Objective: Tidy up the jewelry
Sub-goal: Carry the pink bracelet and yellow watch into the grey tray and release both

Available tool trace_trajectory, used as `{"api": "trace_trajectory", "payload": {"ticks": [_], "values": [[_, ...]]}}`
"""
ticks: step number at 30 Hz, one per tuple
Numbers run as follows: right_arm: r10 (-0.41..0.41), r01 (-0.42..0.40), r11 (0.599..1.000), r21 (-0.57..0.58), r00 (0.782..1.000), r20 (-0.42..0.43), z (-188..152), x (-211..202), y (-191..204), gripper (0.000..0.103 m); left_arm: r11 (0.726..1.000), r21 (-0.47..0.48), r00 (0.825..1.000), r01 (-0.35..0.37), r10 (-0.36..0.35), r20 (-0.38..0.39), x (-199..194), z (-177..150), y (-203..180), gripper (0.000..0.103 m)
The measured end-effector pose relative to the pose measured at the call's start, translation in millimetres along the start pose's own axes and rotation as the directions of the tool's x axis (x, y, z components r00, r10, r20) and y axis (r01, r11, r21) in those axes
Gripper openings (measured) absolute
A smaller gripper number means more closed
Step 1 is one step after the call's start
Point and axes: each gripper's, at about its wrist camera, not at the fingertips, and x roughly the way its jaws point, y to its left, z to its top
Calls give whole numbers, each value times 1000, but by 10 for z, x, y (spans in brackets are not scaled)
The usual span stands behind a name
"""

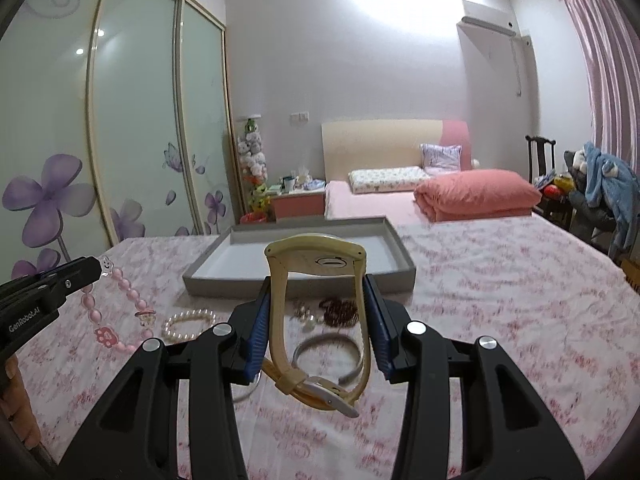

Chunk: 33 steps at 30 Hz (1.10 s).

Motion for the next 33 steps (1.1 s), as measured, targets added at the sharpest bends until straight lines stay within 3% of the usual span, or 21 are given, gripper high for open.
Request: {"api": "trace_trajectory", "payload": {"ticks": [5,12,18,21,24,30,33], "values": [[-20,21,1000,-12,998,65,215,99,-58,44,1000,12,999,-4,3,35,144,196,-56,13],[-22,24,1000,-12,992,122,466,489,-167,44,1000,-2,1000,12,-12,26,601,485,-92,13],[31,-31,1000,-5,996,84,595,1067,-292,44,999,-26,999,27,-28,-25,1193,706,-111,13],[56,-56,998,12,998,12,583,1446,-348,44,999,-28,998,23,-25,-59,1546,771,-144,13],[86,-80,995,57,989,-118,516,1854,-458,44,999,-20,996,25,-27,-88,1796,777,-193,13],[117,-73,988,135,929,-350,344,2395,-562,44,998,-43,980,46,-53,-189,2322,709,-208,13],[113,-63,989,133,905,-411,294,2508,-499,44,998,-47,975,43,-53,-218,2493,662,-174,13]]}}
